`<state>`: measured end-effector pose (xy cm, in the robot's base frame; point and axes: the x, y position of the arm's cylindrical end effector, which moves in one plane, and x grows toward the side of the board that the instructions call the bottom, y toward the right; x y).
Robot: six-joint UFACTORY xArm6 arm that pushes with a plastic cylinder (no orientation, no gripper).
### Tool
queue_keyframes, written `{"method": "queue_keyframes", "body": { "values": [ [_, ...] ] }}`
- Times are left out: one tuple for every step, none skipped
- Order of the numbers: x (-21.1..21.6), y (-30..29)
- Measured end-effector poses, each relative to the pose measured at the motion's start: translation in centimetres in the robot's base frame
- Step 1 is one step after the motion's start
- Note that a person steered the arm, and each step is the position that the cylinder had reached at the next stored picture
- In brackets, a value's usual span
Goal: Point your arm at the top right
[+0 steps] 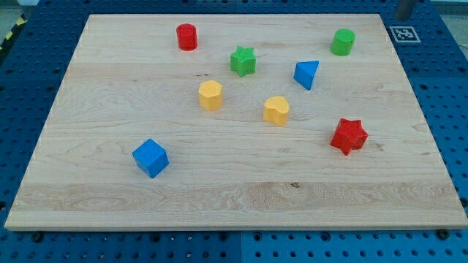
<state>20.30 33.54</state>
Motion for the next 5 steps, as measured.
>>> {"method": "queue_keyframes", "body": {
  "values": [
    [0.0,0.2],
    [0.0,0.2],
    [0.0,0.2],
    [-0.6,-3.3],
    [-0.5,-6.4]
  ]
}}
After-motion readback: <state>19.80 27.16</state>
